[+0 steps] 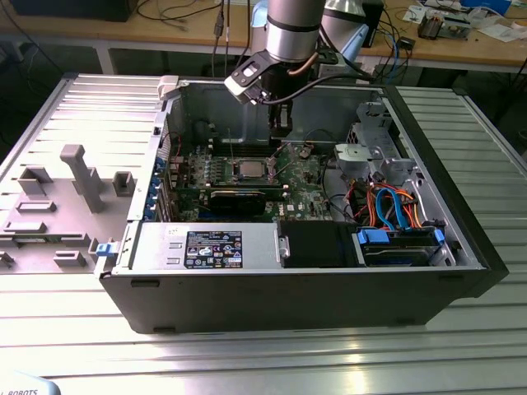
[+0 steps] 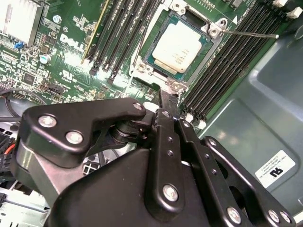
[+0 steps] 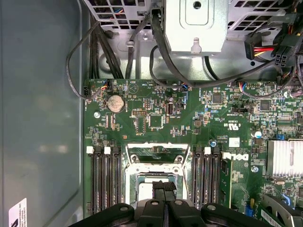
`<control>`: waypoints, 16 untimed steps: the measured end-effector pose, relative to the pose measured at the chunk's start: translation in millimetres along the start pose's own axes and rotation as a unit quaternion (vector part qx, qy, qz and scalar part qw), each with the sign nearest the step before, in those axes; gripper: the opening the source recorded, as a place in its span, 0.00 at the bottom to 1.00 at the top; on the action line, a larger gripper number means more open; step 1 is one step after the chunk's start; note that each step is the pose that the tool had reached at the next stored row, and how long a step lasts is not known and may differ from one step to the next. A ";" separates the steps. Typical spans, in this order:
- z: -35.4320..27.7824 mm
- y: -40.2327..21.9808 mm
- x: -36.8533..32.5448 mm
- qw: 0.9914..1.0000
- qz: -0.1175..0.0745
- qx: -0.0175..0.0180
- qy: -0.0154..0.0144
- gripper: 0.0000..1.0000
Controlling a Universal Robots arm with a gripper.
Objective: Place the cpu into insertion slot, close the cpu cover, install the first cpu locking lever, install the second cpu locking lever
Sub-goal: 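Close the cpu cover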
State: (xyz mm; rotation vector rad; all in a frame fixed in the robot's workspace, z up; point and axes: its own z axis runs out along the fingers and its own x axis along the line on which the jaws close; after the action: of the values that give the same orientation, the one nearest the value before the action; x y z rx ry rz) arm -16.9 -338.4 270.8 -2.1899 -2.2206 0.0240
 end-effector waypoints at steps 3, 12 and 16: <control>0.0 0.1 0.0 1.000 0.000 0.000 0.000 0.11; 0.0 8.6 -0.1 1.000 0.000 0.000 0.000 0.11; -0.2 15.8 -0.2 1.000 0.000 0.000 -0.001 0.11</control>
State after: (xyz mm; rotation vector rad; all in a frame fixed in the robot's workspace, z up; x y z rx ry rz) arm -1.1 -338.4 270.6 -2.1908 -2.2220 0.0265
